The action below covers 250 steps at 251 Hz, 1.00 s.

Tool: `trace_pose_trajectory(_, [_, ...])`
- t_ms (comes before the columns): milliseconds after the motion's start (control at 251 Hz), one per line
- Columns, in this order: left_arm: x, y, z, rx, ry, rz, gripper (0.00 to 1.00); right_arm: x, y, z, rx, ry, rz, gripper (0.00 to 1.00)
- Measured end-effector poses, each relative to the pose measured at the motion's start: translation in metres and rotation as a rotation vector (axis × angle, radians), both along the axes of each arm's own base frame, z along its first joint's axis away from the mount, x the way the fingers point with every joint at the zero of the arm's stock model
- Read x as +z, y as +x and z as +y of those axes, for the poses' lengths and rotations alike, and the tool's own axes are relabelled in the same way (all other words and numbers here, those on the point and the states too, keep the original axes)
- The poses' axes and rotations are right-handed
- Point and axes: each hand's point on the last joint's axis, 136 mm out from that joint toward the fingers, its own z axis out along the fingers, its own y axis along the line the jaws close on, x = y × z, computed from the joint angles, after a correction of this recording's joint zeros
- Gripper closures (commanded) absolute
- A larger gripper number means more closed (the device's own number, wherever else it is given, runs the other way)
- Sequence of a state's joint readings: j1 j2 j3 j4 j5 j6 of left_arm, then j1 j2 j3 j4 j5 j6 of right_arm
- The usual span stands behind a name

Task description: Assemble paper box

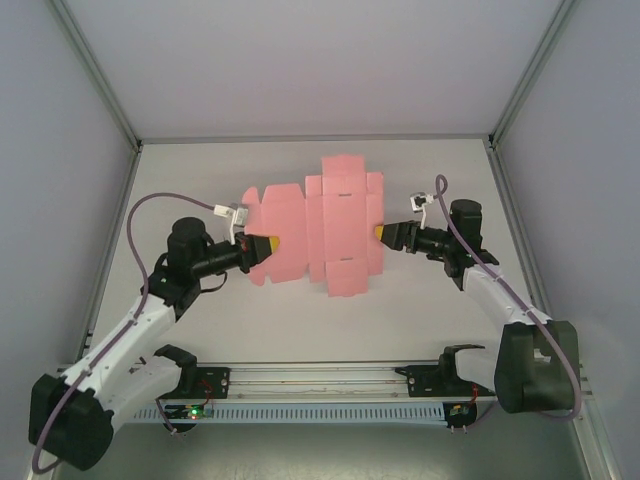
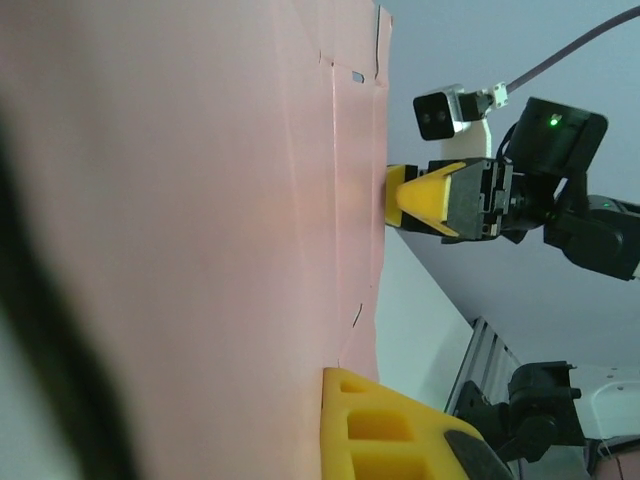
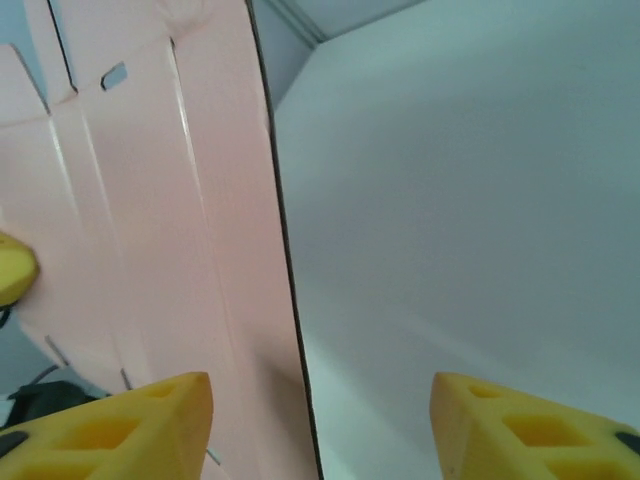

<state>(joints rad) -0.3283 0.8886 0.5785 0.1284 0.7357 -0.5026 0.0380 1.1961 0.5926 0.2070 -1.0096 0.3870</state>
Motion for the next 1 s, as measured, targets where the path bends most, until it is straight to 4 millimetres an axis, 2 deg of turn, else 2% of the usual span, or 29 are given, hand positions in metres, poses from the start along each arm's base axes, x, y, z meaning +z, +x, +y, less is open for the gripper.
trace_pose_trajectory(100, [0.006,-0.007,0.004,0.010,-0.014,-0.040,1.00,0.011,-0.010,0.014,0.073,0.020,-0.044,0.43])
trace_pose_trajectory(160, [0.005,-0.010,0.005,0.013,-0.019,-0.045,1.00,0.014,-0.017,0.022,0.112,0.026,-0.056,0.47])
trace_pose_trajectory(231, [0.003,-0.013,0.007,0.020,-0.023,-0.042,1.00,0.015,-0.021,0.029,0.143,0.026,-0.067,0.59])
trace_pose_trajectory(291, [0.001,-0.014,0.008,0.030,-0.025,-0.040,1.00,0.018,-0.023,0.031,0.156,0.027,-0.078,0.79])
trace_pose_trajectory(399, [0.006,-0.016,0.011,0.048,-0.031,-0.060,1.00,0.028,-0.021,0.032,0.174,0.021,-0.135,0.97])
trace_pose_trajectory(443, [0.009,-0.017,0.012,0.052,-0.035,-0.069,0.99,0.032,-0.021,0.033,0.182,0.017,-0.157,1.00])
trace_pose_trajectory(459, [0.009,-0.017,0.012,0.057,-0.035,-0.072,0.91,0.034,-0.021,0.034,0.186,0.016,-0.163,1.00])
trace_pose_trajectory(475, [0.009,-0.018,0.013,0.059,-0.036,-0.074,0.76,0.035,-0.021,0.035,0.188,0.014,-0.172,1.00])
trace_pose_trajectory(519, [0.009,-0.017,0.016,0.079,-0.032,-0.078,0.16,0.039,-0.021,0.036,0.194,0.005,-0.190,1.00])
trace_pose_trajectory(535, [0.008,-0.017,0.017,0.087,-0.029,-0.075,0.04,0.040,-0.021,0.036,0.195,-0.001,-0.198,1.00])
trace_pose_trajectory(547, [0.007,-0.016,0.018,0.099,-0.025,-0.070,0.00,0.041,-0.021,0.036,0.195,-0.005,-0.204,1.00])
trace_pose_trajectory(627, [-0.006,-0.011,0.030,0.187,0.017,-0.017,0.00,0.048,-0.021,0.039,0.212,-0.051,-0.240,1.00])
trace_pose_trajectory(718, [-0.022,-0.003,0.053,0.336,0.118,0.080,0.00,0.059,-0.027,0.047,0.269,-0.142,-0.306,1.00])
trace_pose_trajectory(786, [-0.017,0.003,0.073,0.451,0.201,0.128,0.00,0.066,-0.037,0.054,0.332,-0.222,-0.360,1.00])
trace_pose_trajectory(886, [0.024,0.014,0.106,0.643,0.278,0.112,0.00,0.068,-0.055,0.061,0.430,-0.331,-0.398,1.00])
trace_pose_trajectory(934, [0.050,0.017,0.120,0.725,0.285,0.075,0.00,0.065,-0.063,0.064,0.480,-0.392,-0.397,1.00])
trace_pose_trajectory(998, [0.073,0.019,0.132,0.789,0.284,0.032,0.00,0.055,-0.070,0.068,0.537,-0.484,-0.378,1.00])
